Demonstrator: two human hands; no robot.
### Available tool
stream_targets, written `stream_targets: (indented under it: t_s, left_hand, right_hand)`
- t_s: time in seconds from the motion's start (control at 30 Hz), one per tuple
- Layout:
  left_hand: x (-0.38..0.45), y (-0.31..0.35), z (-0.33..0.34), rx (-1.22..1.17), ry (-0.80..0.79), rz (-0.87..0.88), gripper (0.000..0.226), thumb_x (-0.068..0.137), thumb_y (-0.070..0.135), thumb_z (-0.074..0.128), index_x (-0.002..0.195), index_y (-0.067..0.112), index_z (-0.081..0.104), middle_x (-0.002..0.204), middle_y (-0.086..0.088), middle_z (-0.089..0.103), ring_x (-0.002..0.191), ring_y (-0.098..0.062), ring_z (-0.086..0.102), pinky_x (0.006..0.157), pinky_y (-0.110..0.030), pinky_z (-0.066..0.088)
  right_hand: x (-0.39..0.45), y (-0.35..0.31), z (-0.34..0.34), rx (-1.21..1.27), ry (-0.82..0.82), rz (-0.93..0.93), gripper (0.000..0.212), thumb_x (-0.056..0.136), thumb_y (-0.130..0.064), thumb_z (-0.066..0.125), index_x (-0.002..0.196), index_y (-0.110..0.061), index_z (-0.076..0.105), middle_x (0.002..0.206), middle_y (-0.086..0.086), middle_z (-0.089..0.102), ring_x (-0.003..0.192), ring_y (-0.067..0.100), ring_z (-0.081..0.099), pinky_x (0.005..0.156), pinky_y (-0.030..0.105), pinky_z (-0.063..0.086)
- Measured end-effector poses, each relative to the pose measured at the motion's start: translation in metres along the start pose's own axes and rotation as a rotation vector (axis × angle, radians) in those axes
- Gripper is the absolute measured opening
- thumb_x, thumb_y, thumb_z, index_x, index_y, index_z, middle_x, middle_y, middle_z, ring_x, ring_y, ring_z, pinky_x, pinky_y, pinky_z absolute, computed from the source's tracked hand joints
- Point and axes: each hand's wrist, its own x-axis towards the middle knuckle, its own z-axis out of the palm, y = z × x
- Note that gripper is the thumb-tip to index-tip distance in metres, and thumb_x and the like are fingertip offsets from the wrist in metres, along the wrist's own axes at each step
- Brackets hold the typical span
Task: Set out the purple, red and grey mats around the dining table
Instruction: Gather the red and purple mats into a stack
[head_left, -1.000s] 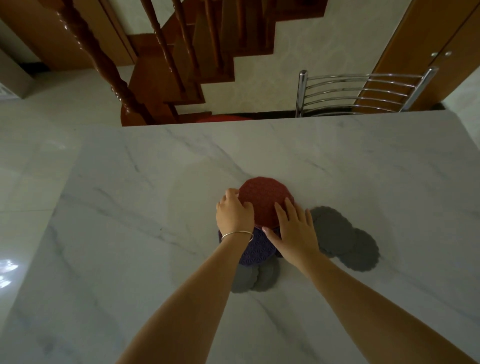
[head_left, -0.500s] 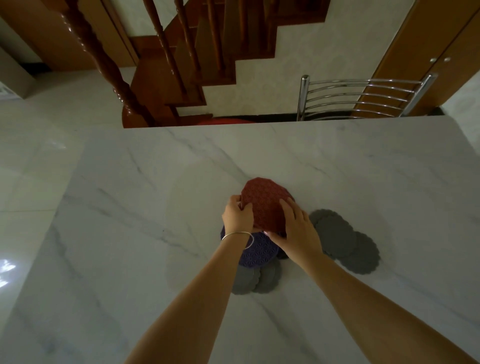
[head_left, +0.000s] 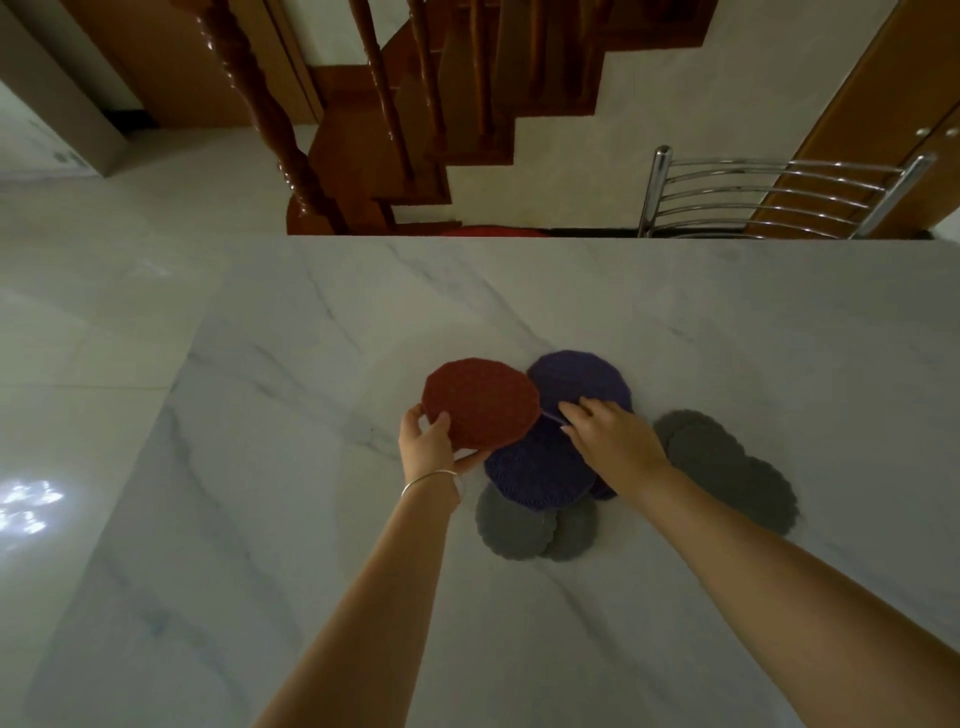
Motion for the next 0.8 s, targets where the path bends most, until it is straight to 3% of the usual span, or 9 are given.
stream_targets:
  t_s: [0.13, 0.3, 0.47, 0.57, 0.67, 0.8]
  left_hand:
    - [-0.014, -0.003, -0.017, -0.080, -0.013, 0.014, 0.031, 0.098, 0.006, 0.042, 0.124, 0.023, 0.044, 0.132, -0.015, 0.046, 0.109, -0.038, 0.058, 0.050, -0.045, 0.059]
    - [-0.027, -0.008, -0.048, -0.096, 0.007, 0.001, 0.031, 0.099, 0.008, 0.041, 0.124, 0.025, 0.046, 0.133, -0.014, 0.047, 0.110, -0.037, 0.057, 0.048, -0.044, 0.058]
    - [-0.032, -0.024, -0.085, -0.080, 0.064, -0.024, 0.035, 0.098, 0.008, 0.043, 0.129, 0.021, 0.046, 0.135, -0.018, 0.046, 0.114, -0.040, 0.054, 0.048, -0.044, 0.058]
    - [-0.034, -0.034, -0.108, -0.099, 0.082, -0.038, 0.037, 0.097, 0.008, 0.044, 0.131, 0.021, 0.045, 0.133, -0.019, 0.048, 0.113, -0.041, 0.055, 0.049, -0.046, 0.058]
    - [-0.036, -0.042, -0.127, -0.098, 0.091, -0.043, 0.035, 0.096, 0.008, 0.046, 0.129, 0.020, 0.047, 0.122, -0.017, 0.053, 0.099, -0.036, 0.060, 0.052, -0.046, 0.057]
    - [-0.039, -0.048, -0.145, -0.095, 0.072, -0.067, 0.017, 0.096, 0.020, 0.048, 0.109, 0.022, 0.059, 0.102, -0.009, 0.060, 0.087, -0.028, 0.062, 0.053, -0.040, 0.057]
  right_hand:
    - [0.002, -0.007, -0.014, 0.043, 0.122, 0.024, 0.038, 0.090, -0.005, 0.052, 0.128, -0.004, 0.051, 0.117, 0.022, 0.061, 0.099, 0.040, 0.060, 0.064, 0.045, 0.054]
    - [0.003, -0.022, -0.035, 0.234, 0.410, 0.232, 0.027, 0.092, -0.007, 0.049, 0.119, -0.006, 0.055, 0.100, 0.019, 0.063, 0.080, 0.036, 0.061, 0.057, 0.035, 0.044]
    - [-0.010, -0.060, -0.045, 0.390, 0.579, 0.177, 0.022, 0.092, -0.006, 0.049, 0.112, -0.005, 0.058, 0.105, 0.015, 0.065, 0.080, 0.031, 0.064, 0.061, 0.030, 0.047]
    - [-0.015, -0.090, -0.044, 0.429, 0.595, 0.098, 0.021, 0.091, -0.006, 0.050, 0.110, -0.005, 0.060, 0.104, 0.013, 0.067, 0.086, 0.029, 0.065, 0.067, 0.031, 0.050]
    - [-0.022, -0.121, -0.036, 0.473, 0.553, 0.014, 0.021, 0.089, -0.003, 0.056, 0.109, -0.005, 0.061, 0.107, 0.011, 0.068, 0.093, 0.027, 0.066, 0.068, 0.031, 0.053]
    - [-0.038, -0.155, -0.016, 0.421, 0.427, -0.148, 0.025, 0.081, 0.002, 0.064, 0.106, -0.003, 0.064, 0.108, 0.013, 0.068, 0.095, 0.029, 0.067, 0.060, 0.037, 0.059]
